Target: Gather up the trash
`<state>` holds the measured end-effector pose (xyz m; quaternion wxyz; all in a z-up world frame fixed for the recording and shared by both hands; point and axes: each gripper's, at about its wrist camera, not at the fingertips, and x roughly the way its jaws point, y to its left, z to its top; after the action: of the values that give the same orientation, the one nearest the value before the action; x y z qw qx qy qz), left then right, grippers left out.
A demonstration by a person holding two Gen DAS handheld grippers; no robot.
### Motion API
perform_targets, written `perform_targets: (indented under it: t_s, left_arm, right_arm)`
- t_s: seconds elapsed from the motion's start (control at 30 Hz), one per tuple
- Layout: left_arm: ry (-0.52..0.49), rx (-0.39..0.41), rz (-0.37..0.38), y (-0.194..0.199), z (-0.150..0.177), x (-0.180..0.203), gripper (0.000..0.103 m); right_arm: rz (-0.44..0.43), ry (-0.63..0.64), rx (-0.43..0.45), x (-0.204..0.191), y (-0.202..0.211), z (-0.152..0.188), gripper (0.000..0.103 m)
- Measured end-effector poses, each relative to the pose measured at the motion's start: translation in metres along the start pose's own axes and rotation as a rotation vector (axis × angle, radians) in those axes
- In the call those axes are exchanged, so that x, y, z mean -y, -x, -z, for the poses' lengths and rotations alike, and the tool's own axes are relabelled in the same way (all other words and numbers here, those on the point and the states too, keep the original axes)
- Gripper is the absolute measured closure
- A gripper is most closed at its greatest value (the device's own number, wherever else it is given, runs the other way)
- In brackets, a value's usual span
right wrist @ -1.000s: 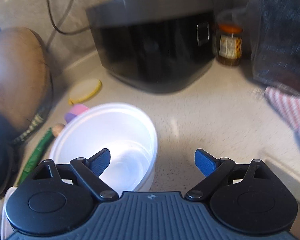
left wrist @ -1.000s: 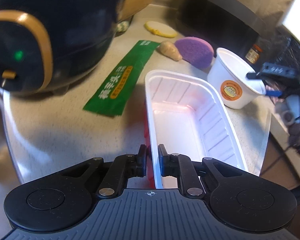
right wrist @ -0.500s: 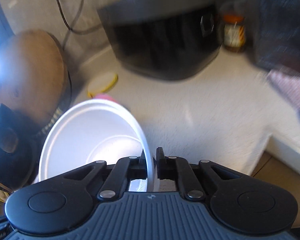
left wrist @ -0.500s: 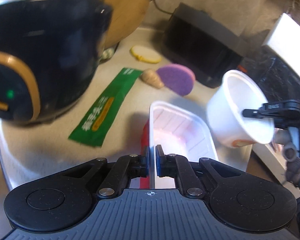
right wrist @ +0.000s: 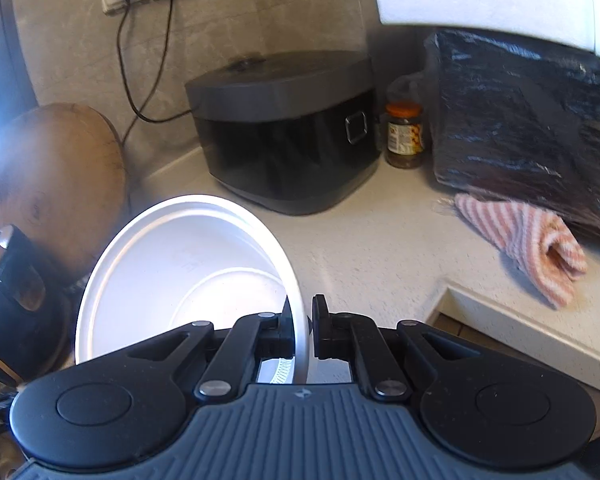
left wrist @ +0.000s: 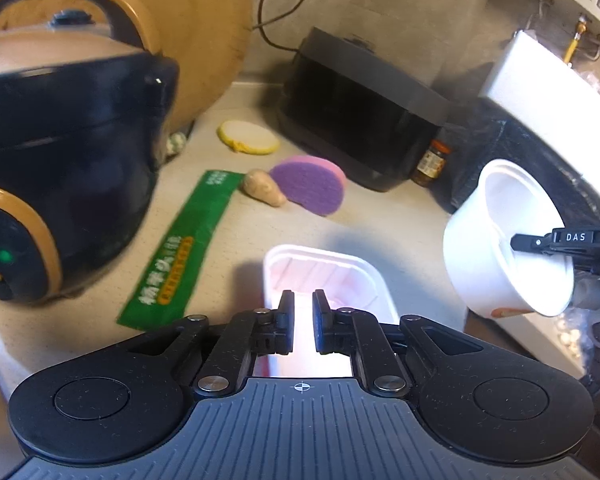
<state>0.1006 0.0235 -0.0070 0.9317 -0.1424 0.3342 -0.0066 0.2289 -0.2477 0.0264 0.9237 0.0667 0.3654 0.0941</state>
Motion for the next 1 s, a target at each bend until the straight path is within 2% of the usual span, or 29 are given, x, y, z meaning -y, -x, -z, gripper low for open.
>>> perform_targets:
  t_s: [0.17, 0.3, 0.47, 0.6, 0.67, 0.77, 0.83, 0.9, 0.97, 1.0]
  left_arm:
    - [-0.049, -0.017, -0.041, -0.001, 0.004, 0.003, 0.090]
    - [-0.013, -0.004, -0.061, -0.006, -0.004, -0.001, 0.090]
    - [0.025, -0.003, 0.004, -0.013, -0.023, 0.009, 0.090]
    - [-0.010, -0.023, 0.045, -0.029, -0.035, 0.036, 0.089]
    - [-0.063, -0.050, 0.077, -0.043, -0.043, 0.056, 0.089]
    - [-0.211, -0.084, 0.098, -0.072, -0.054, 0.090, 0.086]
    - [-0.341, -0.123, 0.069, -0.095, -0.056, 0.111, 0.086]
    - [-0.479, -0.165, -0.002, -0.118, -0.052, 0.127, 0.085]
    - [-0.530, -0.179, -0.081, -0.134, -0.051, 0.131, 0.082]
    - [-0.519, -0.191, -0.079, -0.141, -0.052, 0.130, 0.080]
  right_arm:
    - [-0.009, -0.017, -0.069, 0.000, -0.033, 0.010, 0.096]
    - [-0.030, -0.022, -0.113, 0.001, -0.059, 0.012, 0.096]
    - [-0.068, -0.025, -0.165, 0.002, -0.089, 0.008, 0.096]
    - [-0.092, -0.015, -0.197, 0.000, -0.107, 0.009, 0.095]
    - [-0.097, -0.006, -0.202, 0.002, -0.111, 0.012, 0.095]
    - [-0.108, -0.006, -0.216, 0.010, -0.112, 0.017, 0.095]
    - [-0.115, -0.017, -0.227, 0.016, -0.113, 0.020, 0.095]
    - [-0.122, -0.020, -0.231, 0.020, -0.112, 0.023, 0.095]
    - [-0.131, -0.023, -0.231, 0.023, -0.108, 0.026, 0.090]
    - [-0.140, -0.023, -0.228, 0.024, -0.106, 0.028, 0.088]
